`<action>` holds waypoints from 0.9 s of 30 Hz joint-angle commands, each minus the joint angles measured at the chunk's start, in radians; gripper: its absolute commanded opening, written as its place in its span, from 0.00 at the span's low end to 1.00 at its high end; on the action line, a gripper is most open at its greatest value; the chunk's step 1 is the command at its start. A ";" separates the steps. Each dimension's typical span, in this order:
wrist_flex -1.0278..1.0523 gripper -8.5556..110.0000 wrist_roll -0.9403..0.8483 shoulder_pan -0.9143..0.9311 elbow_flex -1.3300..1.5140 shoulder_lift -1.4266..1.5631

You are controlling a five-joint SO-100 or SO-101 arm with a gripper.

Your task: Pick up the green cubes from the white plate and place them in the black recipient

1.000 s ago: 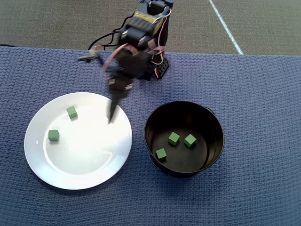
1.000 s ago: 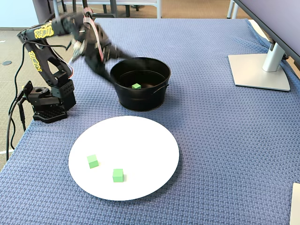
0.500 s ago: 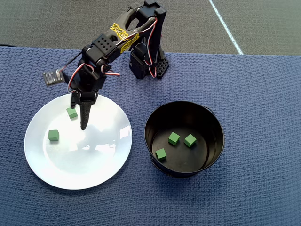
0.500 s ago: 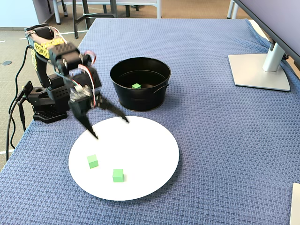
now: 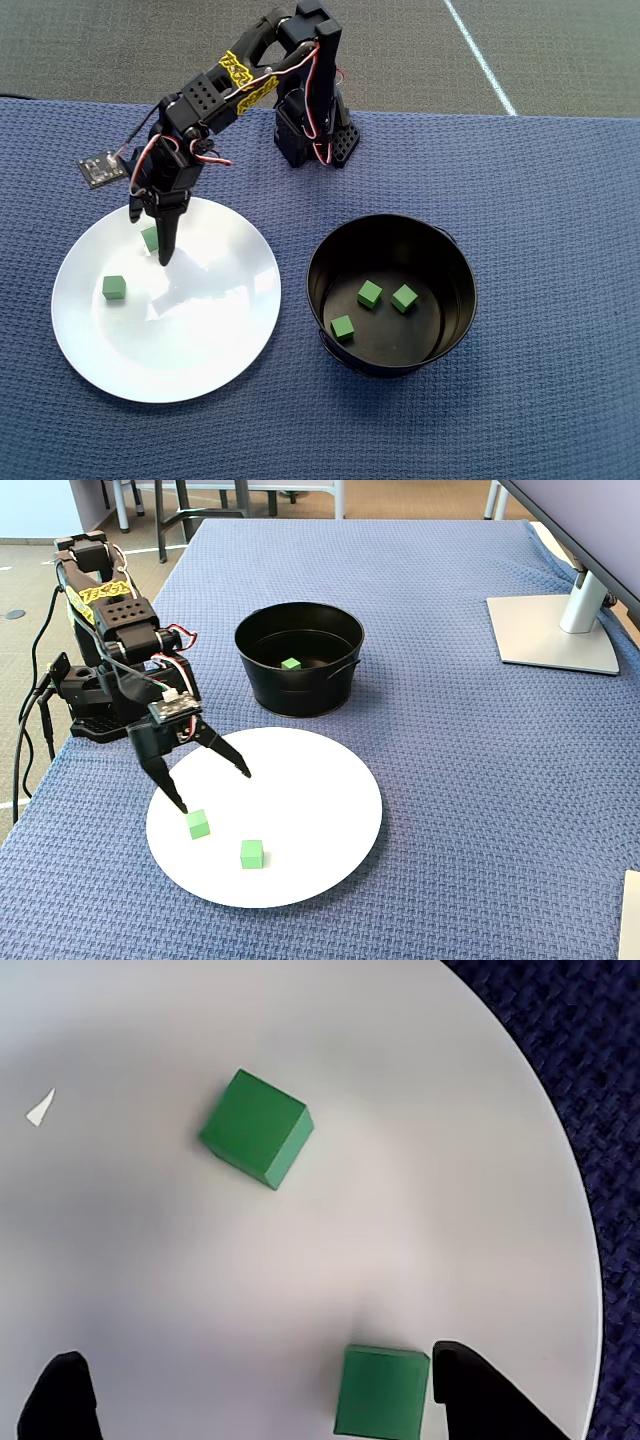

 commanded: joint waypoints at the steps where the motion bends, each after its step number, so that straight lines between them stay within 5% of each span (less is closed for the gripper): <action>1: 0.067 0.40 -0.014 0.009 -0.081 0.009; 27: -0.172 0.39 -0.041 0.038 0.110 -0.066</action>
